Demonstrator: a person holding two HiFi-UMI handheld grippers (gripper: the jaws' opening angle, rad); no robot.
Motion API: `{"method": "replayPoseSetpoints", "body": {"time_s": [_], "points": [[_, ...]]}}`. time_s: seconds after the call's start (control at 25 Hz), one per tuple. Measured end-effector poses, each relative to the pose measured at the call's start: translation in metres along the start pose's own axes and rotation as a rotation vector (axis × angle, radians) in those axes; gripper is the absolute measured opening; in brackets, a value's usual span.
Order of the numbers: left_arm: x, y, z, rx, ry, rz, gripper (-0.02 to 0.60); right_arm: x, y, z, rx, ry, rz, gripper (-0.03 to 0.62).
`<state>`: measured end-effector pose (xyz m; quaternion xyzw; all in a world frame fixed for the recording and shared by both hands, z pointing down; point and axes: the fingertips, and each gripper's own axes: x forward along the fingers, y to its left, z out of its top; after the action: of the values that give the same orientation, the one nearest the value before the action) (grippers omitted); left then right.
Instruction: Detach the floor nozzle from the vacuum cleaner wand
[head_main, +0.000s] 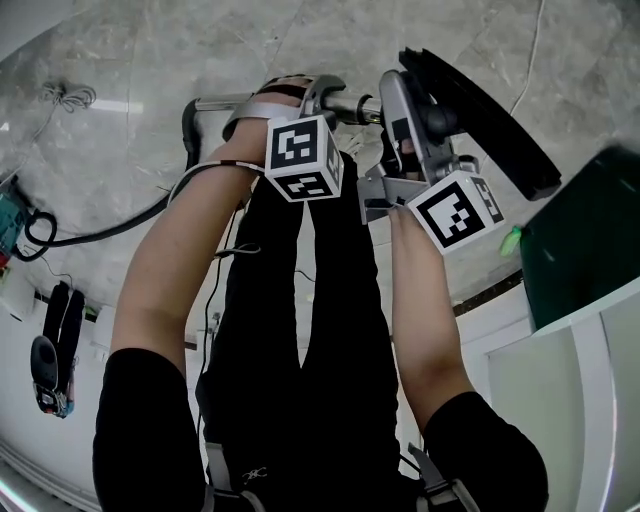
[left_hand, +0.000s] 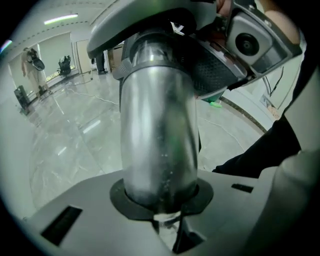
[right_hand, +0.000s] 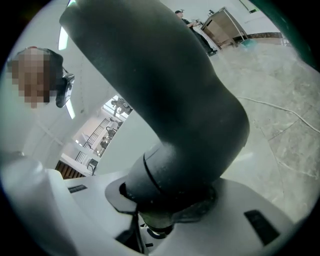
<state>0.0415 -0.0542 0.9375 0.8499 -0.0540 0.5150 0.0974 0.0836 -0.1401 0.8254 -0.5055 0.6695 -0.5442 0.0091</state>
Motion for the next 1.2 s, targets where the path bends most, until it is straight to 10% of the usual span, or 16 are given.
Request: {"method": "replayPoseSetpoints", "body": {"time_s": [0.2, 0.52, 0.68, 0.8, 0.92, 1.2], "points": [[-0.009, -0.027, 0.018, -0.048, -0.065, -0.205, 0.084, -0.007, 0.018, 0.008, -0.061, 0.008, 0.156, 0.155], [-0.054, -0.081, 0.047, -0.231, -0.212, -0.742, 0.071, -0.021, 0.056, 0.008, -0.155, 0.142, 0.506, 0.155], [-0.035, -0.07, 0.036, -0.28, -0.184, -0.549, 0.067, -0.008, 0.039, 0.004, -0.081, 0.153, 0.32, 0.155], [-0.023, -0.059, 0.028, -0.269, -0.143, -0.377, 0.066, -0.004, 0.012, 0.007, 0.034, 0.125, 0.003, 0.155], [-0.019, -0.064, 0.024, -0.248, -0.139, -0.364, 0.066, -0.008, -0.009, 0.005, 0.124, 0.063, -0.23, 0.141], [-0.04, -0.074, 0.037, -0.26, -0.239, -0.576, 0.063, -0.008, 0.043, 0.025, -0.083, -0.004, 0.307, 0.138]]}}
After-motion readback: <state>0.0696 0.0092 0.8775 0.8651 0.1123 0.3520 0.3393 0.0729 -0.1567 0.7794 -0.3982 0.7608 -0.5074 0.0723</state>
